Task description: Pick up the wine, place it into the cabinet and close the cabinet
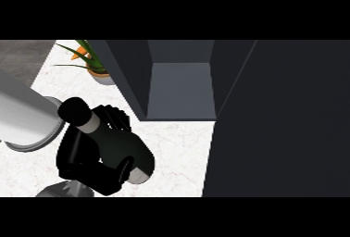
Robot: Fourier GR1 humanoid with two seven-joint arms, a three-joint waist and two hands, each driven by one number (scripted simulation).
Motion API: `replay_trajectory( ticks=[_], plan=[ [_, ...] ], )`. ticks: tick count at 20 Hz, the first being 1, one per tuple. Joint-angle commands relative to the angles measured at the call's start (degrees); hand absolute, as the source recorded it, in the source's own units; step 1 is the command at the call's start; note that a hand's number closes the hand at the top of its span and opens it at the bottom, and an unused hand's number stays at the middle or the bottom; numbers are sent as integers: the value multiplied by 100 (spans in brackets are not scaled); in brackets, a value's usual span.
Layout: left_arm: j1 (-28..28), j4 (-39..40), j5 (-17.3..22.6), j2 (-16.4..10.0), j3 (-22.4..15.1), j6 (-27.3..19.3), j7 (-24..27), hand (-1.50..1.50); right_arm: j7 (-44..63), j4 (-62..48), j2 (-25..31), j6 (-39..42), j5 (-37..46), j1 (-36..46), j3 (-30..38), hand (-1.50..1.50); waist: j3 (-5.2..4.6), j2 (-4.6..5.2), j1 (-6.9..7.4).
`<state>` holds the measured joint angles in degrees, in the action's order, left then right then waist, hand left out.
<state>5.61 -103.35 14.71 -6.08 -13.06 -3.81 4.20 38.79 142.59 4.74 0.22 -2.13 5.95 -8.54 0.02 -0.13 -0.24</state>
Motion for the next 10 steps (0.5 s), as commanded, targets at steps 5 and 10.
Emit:
replay_trajectory(
  ticks=[5,10],
  plan=[
    [879,-295,-451,595,-798,-1209,-908,150,-288,606,-175,92,75,-752,-324,-150,0,-2,-23],
    [1538,334,-277,604,-773,-1578,-845,150,-85,484,-125,62,-83,-345,-74,-150,-2,9,-18]
  ],
)
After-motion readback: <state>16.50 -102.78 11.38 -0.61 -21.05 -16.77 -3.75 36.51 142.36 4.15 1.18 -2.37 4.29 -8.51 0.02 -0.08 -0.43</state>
